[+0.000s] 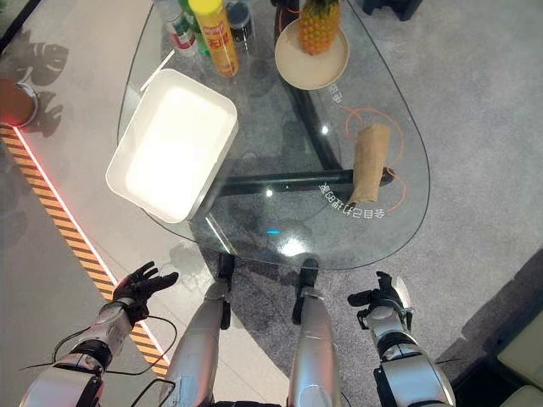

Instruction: Wipe the table with a cloth and put it in the basket.

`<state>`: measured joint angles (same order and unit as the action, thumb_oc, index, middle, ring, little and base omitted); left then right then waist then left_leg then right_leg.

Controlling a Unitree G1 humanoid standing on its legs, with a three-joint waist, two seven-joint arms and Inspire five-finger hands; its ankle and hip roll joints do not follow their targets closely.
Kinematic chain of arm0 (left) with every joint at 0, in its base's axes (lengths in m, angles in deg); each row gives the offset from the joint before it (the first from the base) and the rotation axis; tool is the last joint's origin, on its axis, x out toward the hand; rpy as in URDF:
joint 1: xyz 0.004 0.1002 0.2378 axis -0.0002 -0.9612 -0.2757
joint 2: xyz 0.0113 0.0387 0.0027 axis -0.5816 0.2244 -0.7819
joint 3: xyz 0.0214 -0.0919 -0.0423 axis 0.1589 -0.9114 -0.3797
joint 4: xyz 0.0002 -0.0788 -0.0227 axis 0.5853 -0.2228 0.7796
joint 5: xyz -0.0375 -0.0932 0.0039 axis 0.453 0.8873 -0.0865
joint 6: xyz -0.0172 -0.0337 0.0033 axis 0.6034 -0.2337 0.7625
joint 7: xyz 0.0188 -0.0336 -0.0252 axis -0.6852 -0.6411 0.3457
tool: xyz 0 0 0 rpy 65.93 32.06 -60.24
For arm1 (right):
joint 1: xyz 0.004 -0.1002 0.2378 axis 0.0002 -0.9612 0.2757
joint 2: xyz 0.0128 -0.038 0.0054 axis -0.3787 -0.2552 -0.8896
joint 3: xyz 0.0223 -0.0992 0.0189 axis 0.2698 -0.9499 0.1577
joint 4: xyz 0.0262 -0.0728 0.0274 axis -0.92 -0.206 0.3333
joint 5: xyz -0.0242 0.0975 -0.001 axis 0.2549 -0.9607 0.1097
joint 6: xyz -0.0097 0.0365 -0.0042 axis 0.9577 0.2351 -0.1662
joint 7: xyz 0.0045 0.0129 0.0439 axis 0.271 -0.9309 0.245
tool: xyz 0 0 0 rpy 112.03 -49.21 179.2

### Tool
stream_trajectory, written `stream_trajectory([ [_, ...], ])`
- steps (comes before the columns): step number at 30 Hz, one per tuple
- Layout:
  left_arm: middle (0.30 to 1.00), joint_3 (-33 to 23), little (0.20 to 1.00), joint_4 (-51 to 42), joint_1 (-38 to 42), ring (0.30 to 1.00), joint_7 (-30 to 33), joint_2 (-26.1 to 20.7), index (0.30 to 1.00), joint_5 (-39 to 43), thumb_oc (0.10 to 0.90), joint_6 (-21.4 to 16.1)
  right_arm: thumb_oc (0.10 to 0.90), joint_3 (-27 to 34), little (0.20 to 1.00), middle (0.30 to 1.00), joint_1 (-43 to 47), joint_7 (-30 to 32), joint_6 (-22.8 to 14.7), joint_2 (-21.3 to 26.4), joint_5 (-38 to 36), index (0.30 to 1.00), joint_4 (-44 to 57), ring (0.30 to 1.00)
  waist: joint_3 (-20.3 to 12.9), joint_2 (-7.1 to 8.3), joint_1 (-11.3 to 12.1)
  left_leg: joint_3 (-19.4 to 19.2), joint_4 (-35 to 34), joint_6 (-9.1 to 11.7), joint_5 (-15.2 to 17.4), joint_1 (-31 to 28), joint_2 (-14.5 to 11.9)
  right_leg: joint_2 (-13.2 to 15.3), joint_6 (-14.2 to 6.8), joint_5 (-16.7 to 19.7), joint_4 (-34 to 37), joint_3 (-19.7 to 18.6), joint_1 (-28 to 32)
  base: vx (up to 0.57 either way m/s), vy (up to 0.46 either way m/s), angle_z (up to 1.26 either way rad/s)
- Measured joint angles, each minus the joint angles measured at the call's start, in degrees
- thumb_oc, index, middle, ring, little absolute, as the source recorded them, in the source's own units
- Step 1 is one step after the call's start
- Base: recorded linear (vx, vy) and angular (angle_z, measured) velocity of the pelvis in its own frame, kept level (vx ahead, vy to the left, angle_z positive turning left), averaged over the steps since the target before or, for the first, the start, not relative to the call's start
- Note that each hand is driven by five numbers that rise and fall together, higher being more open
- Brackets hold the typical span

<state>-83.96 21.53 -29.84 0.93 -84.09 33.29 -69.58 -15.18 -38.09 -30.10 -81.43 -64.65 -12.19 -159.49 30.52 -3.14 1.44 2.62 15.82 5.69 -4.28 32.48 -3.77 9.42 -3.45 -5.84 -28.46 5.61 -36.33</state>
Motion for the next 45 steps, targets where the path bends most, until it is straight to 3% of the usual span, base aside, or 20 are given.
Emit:
stream_trajectory([
  [6, 0.9, 0.0, 0.9, 0.6, 0.7, 0.9, 1.2, 0.0, 0.9, 0.0, 0.8, 0.3, 0.8, 0.0, 0.9, 0.9, 0.3, 0.6, 0.0, 0.0, -0.2, 0.9, -0.2, 0.9, 0.1, 0.45, -0.3, 1.1, 7.8, 0.4, 3.2, 6.4, -0.8, -0.9, 1.2, -1.6, -6.6, -0.1, -5.8, -0.05, -0.032, -0.03],
  [13, 0.9, -0.2, 0.9, 0.7, 0.8, 0.9, 1.2, 0.0, 0.9, 0.0, 0.8, 0.4, 0.8, -0.2, 0.9, 0.9, 0.0, 0.6, -0.1, -0.2, -0.2, 0.9, -0.3, 0.9, 0.4, 1.06, -0.4, 1.5, 11.6, 0.9, 4.1, 9.7, -1.4, -1.4, 2.0, -2.2, -10.2, -0.5, -9.2, 0.0, -0.005, -0.02],
  [31, 0.9, -1.0, 0.9, 0.7, 0.8, 0.9, 1.2, 0.0, 0.9, 0.0, 0.8, 0.3, 0.8, -1.1, 0.9, 0.9, 0.0, 0.8, -1.9, -0.6, -0.3, 0.9, -0.2, 0.9, 0.4, 1.1, -0.5, 1.7, 12.8, 0.9, 4.4, 11.4, -1.3, -1.6, 2.0, -2.2, -11.5, -0.9, -11.0, 0.0, 0.0, 0.0],
  [35, 0.9, -1.0, 0.9, 0.7, 0.6, 0.9, 1.2, 0.0, 0.9, -0.4, 0.8, 0.3, 0.8, 5.4, 0.9, 0.9, 0.3, 1.5, -5.3, -0.7, -16.1, 0.9, 0.8, 0.9, 0.5, 1.15, -0.5, 1.7, 13.1, 0.9, 4.7, 11.1, -1.4, -1.6, 2.1, -2.7, -11.9, -0.9, -10.7, 0.05, -0.017, 0.0],
  [38, 0.9, -1.0, 0.9, 0.8, -0.4, 0.9, 1.2, 0.0, 0.9, -0.8, 0.8, -0.1, 0.8, 9.9, 0.9, 0.9, 0.0, 2.2, -8.8, -0.6, -23.9, 0.9, 3.1, 0.9, 0.5, 1.17, -0.7, 1.7, 13.2, 0.9, 4.9, 10.1, -1.4, -1.6, 2.3, -3.0, -12.0, -0.9, -9.8, 0.0, 0.0, 0.0],
  [45, 0.9, -0.9, 0.9, 0.6, -1.5, 0.9, 1.2, -0.1, 0.9, -0.8, 0.8, -0.1, 0.8, 11.4, 0.9, 0.9, 0.9, 9.6, -15.6, 1.3, -29.8, 0.9, 16.7, 0.9, 0.5, 1.18, -1.6, 1.7, 12.1, 0.9, 4.9, 9.4, -1.5, -1.7, 2.4, -3.1, -11.8, -0.3, -9.5, 0.0, 0.0, 0.0],
])
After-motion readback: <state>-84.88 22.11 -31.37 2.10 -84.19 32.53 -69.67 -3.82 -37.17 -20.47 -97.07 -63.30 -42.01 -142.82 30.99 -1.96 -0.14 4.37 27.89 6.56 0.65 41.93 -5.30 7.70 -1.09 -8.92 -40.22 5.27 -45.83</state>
